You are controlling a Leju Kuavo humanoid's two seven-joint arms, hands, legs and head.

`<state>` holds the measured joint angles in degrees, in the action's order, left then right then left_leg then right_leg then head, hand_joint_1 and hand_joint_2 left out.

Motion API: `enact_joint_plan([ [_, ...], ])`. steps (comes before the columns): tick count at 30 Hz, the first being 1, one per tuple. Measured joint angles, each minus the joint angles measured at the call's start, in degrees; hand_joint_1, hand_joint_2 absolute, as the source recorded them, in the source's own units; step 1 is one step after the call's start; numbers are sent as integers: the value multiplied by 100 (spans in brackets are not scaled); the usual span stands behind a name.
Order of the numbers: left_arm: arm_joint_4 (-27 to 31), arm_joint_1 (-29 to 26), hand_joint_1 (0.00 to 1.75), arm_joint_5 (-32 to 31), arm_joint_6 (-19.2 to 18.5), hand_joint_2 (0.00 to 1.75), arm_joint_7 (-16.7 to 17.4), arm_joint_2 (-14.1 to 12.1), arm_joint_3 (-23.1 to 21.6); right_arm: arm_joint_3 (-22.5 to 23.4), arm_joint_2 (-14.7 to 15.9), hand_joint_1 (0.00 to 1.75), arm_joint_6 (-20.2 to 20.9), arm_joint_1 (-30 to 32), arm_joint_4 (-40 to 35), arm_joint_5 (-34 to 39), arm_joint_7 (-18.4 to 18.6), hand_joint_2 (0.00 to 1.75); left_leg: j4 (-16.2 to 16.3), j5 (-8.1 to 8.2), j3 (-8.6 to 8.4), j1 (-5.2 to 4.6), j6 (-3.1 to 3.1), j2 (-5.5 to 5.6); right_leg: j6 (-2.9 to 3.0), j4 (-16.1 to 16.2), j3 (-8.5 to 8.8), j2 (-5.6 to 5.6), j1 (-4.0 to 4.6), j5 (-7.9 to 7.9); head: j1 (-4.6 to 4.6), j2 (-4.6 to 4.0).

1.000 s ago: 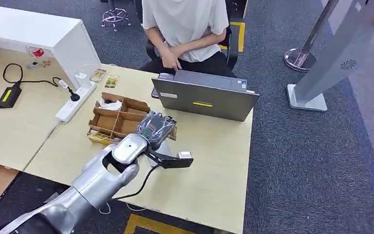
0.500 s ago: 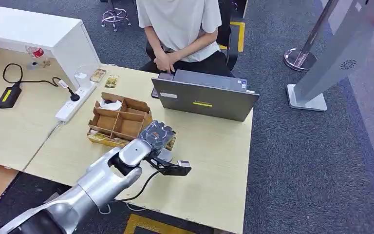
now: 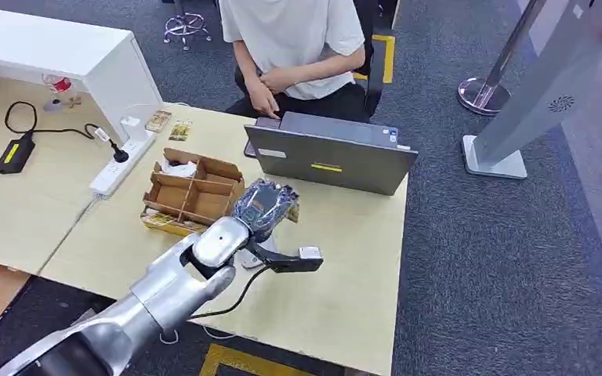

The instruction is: Pass the card to the sensor for recognition and then transmit it.

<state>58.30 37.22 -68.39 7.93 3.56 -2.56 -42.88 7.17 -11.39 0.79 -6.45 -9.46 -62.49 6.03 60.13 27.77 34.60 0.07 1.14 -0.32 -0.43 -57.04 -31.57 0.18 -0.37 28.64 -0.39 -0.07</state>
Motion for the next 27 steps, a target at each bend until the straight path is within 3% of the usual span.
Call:
enact_joint_plan([
  [4, 787, 165, 175, -92, 854, 175, 131, -7, 488, -42, 0, 0, 197, 3, 9, -251, -105, 0, 0, 0, 0, 0, 0, -1, 0, 1, -3, 0, 0, 0, 0, 0],
  [8, 841, 796, 175, -381, 1282, 175, 124, -50, 1039, -164, 0, 0, 343, -3, 9, -474, -188, 0, 0, -6, -2, 2, -2, 0, 3, -2, -3, -1, 1, -2, 2, 0],
  [11, 389, 1420, 175, -669, 1511, 175, 166, -53, 1412, -247, 0, 0, 393, -15, 9, -597, -242, 0, 0, -12, -5, 2, -8, 0, 3, -11, -2, 0, 1, -4, 7, 0],
  [15, -616, 2132, 175, -997, 1507, 175, 424, -46, 1729, -330, 0, 0, 437, -25, 9, -658, -247, 0, 0, -14, -9, 1, -8, -3, 8, -14, -3, 3, 1, -8, 11, 0],
  [20, -1428, 2426, 175, -997, 1483, 175, 525, 11, 1930, -345, 0, 0, 450, -44, 9, -658, -247, 0, 0, -14, -7, 0, -8, -2, 8, -14, -3, 3, 0, -8, 11, 0],
  [21, -1515, 2434, 0, -999, 1476, 175, 544, 19, 1960, -345, 0, 0, 450, -46, 9, -660, -247, 0, 0, -14, -7, 0, -8, -3, 8, -14, -3, 3, 0, -8, 13, 0],
  [27, -2016, 2511, 0, -918, 1303, 175, 570, 35, 2085, -369, 0, 0, 444, -48, 9, -671, -247, 0, 0, -13, -5, 0, -8, -1, 8, -14, -4, 1, 0, -8, 11, 0],
])
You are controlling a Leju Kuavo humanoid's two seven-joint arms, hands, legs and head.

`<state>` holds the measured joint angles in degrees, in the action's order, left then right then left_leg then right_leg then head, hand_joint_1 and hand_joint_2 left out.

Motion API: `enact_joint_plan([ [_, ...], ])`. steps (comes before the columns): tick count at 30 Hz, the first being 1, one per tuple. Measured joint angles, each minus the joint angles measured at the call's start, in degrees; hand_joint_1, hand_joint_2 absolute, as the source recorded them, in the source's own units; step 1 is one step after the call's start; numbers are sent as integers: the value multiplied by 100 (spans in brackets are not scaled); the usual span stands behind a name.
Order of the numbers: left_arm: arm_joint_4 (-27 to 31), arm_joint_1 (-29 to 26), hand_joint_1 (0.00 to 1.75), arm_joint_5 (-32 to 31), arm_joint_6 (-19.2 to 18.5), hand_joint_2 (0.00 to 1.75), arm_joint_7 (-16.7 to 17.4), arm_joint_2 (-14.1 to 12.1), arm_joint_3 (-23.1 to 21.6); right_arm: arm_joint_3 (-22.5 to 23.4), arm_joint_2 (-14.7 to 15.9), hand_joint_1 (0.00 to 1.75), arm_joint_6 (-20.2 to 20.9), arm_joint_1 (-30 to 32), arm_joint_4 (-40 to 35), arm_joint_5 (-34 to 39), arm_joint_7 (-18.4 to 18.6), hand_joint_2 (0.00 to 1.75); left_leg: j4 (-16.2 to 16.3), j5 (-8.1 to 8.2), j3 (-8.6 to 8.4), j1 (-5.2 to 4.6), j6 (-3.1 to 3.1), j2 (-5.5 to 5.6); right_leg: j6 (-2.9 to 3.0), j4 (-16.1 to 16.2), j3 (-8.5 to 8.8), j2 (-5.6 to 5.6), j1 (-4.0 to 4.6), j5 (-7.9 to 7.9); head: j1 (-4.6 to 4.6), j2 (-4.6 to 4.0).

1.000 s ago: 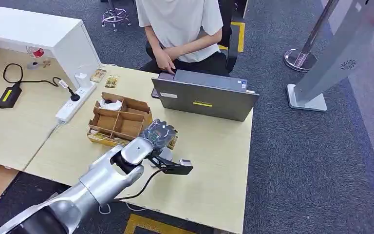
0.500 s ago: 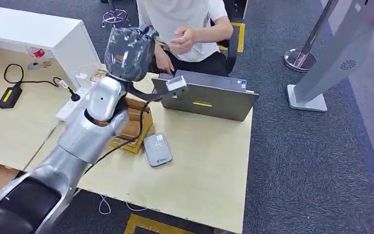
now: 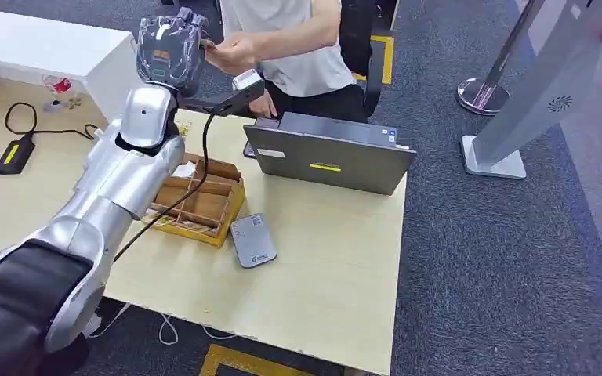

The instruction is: Pass the card to the sensor for recognition and then transmit it.

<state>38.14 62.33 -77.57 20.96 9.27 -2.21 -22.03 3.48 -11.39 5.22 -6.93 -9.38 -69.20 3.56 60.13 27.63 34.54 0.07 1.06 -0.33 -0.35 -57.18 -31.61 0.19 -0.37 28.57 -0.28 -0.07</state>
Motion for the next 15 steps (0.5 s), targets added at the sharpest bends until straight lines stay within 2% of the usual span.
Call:
enact_joint_plan([
  [6, -136, -5, 0, 210, 9, 175, -227, 0, 105, 0, 0, 0, 0, 1, 2, -7, 2, 0, 0, 0, -1, 0, 0, 0, 0, 0, 1, 0, 0, 0, 2, 0],
  [9, -28, -112, 0, 481, -77, 175, -567, 13, 118, 0, 0, 0, -35, 2, 2, 15, 6, 0, 0, 0, -1, -1, 0, 0, 0, 0, 1, 0, -1, 0, 2, 0],
  [12, 713, -588, 0, 890, -418, 175, -936, 24, 118, 11, 0, 0, -87, 9, 2, 94, 44, 0, 0, 1, 0, -2, 0, -1, 0, 1, 1, 1, -1, 0, 0, 0],
  [15, 1805, -1241, 0, 1164, -726, 175, -1020, -15, 62, 74, 0, 0, -142, 24, 2, 198, 81, 0, 0, 4, 2, -3, 0, -2, 0, 2, 0, 4, -2, 1, 0, 0],
])
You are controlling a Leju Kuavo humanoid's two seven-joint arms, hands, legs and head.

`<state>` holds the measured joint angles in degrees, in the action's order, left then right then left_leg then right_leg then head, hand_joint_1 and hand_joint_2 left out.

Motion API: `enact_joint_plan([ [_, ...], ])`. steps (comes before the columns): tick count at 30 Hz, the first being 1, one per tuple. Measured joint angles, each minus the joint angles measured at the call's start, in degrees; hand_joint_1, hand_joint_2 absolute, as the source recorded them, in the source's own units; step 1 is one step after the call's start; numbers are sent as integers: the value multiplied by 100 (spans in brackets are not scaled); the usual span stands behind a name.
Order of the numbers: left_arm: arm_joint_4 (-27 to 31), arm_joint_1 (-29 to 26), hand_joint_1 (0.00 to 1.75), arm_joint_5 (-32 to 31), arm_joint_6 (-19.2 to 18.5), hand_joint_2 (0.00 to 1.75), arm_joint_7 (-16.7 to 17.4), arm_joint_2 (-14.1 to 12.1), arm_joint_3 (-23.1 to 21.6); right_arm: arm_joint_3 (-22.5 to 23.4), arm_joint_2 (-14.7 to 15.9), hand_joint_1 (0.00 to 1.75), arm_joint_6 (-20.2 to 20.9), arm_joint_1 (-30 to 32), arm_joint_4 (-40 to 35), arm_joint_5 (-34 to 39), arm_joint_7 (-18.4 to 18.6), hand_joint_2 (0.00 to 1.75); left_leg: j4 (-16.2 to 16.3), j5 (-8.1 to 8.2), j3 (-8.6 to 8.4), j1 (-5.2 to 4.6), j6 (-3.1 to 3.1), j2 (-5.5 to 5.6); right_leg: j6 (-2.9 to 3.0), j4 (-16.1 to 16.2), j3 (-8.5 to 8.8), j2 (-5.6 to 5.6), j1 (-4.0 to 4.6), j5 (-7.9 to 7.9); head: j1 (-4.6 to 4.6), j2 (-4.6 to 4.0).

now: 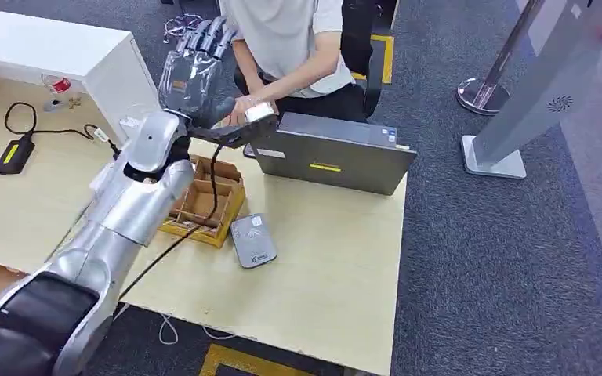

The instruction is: Pass the card to the sensor for recognition and then transmit it.

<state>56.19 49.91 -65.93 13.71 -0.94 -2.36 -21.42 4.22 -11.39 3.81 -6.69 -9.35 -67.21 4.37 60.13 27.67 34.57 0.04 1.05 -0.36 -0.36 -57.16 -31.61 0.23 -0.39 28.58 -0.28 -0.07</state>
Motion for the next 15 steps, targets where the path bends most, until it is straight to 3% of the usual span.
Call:
enact_joint_plan([
  [3, 1147, -734, 0, 201, -53, 175, -133, -157, -155, 92, 0, 0, -144, 31, 0, 140, 59, 0, -1, 7, 2, 0, 4, -1, -3, 2, 0, 0, 0, 5, -9, 0],
  [7, 2552, -1837, 0, 337, 17, 175, -370, -555, -385, 275, 0, 0, -330, 87, 0, 302, 107, 0, -1, 10, -2, 2, 0, -6, 2, 2, -4, 5, 1, 15, -4, 0],
  [12, 3310, -2647, 0, 374, -72, 175, -492, -1006, -507, 422, 0, 0, -453, 122, 0, 359, 131, 0, -3, 9, -2, 4, 0, -2, 8, 0, -6, 1, 1, 19, -4, 0],
  [15, 3353, -2776, 0, 276, -664, 175, -370, -1222, -551, 470, 0, 0, -455, 127, 0, 357, 131, 0, -3, 8, -3, 4, 0, -2, 8, -1, -6, 1, 1, 18, -2, 0],
])
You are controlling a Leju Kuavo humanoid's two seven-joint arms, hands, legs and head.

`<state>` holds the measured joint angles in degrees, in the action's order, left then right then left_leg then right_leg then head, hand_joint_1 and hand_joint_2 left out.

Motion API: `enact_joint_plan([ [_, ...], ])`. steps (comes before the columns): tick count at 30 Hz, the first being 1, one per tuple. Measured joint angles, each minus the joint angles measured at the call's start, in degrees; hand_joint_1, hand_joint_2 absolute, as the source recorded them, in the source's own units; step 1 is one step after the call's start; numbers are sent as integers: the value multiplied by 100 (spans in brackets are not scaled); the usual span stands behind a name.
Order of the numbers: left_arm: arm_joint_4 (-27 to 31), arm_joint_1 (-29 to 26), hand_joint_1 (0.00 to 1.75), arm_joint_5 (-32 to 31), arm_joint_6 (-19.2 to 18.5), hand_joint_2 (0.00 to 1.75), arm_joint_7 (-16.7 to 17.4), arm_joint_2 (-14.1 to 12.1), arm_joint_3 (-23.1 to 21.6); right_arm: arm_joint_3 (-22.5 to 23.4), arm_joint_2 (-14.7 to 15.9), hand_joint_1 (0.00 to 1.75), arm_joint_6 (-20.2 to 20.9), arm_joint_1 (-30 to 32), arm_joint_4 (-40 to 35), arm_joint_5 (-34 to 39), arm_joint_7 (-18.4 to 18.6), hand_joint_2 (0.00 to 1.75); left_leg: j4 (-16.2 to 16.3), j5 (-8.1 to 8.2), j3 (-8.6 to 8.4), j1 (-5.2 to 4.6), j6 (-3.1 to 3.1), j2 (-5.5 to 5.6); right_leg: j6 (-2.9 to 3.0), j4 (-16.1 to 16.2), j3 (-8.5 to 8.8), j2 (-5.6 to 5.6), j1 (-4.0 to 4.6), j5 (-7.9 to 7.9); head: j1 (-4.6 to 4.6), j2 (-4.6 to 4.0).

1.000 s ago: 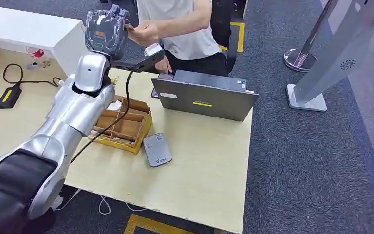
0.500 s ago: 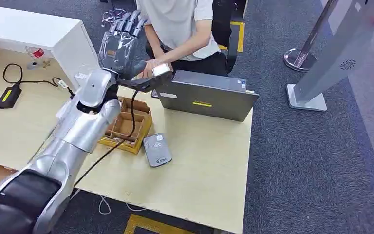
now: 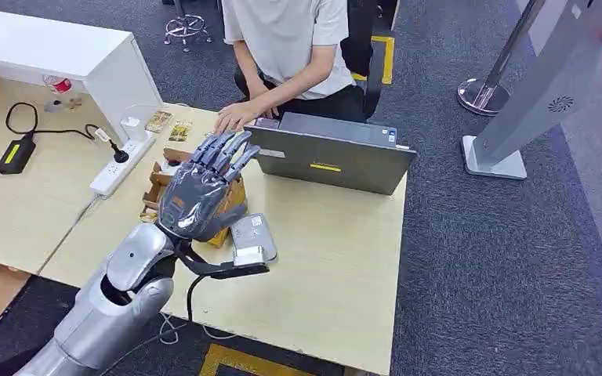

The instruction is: Pass the card to the sensor for recognition and then transmit it.

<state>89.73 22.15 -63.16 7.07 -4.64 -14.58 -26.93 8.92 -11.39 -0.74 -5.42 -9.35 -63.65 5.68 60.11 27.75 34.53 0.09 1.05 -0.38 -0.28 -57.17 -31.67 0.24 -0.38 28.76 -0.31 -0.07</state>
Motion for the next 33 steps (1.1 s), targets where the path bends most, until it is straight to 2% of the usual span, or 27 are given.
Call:
enact_joint_plan([
  [2, -119, 54, 0, -90, -319, 175, 149, -86, -24, 26, 0, 0, 22, 0, 0, -24, 0, 0, 0, -2, -2, 0, -1, 0, 2, 0, 0, -1, 0, -3, 4, 0],
  [6, -908, 432, 0, -317, -786, 175, 304, -123, -147, 35, 0, 0, 83, -15, 0, -103, 0, 0, 0, -9, -1, -1, -1, 1, 2, -1, 2, -3, 0, -12, -4, 0],
  [11, -1676, 709, 0, -368, -895, 175, 291, -92, -277, 37, 0, 0, 109, -21, 0, -120, 9, 0, 0, -9, -1, -2, -1, -4, 3, -1, 0, 3, -1, -13, 0, 0],
  [19, -2048, 722, 0, -221, -1144, 175, 149, -85, -523, 111, 0, 0, 2, -17, 0, -98, 52, 0, 0, -8, 4, -2, -1, -3, 3, -1, -3, 1, 0, -12, 0, 0],
  [23, -2009, 612, 0, -71, -1210, 175, 33, -212, -675, 166, 0, 0, -67, -5, 0, -33, 103, 0, 0, -8, 3, -1, -1, -4, 4, -2, -2, 3, 0, -12, -2, 0],
  [29, -1270, 10, 0, 48, -976, 175, 73, -601, -732, 302, 0, 0, -194, 38, 2, 55, 120, 0, 0, -7, 3, -1, -2, -3, 8, -2, -3, 1, 0, -6, 0, 0],
  [33, -865, -327, 0, 43, -737, 175, 173, -763, -732, 380, 0, 0, -210, 52, 2, 66, 114, 0, -1, -5, 3, -1, -5, -3, 8, -2, -3, 1, 0, -5, 2, 0],
])
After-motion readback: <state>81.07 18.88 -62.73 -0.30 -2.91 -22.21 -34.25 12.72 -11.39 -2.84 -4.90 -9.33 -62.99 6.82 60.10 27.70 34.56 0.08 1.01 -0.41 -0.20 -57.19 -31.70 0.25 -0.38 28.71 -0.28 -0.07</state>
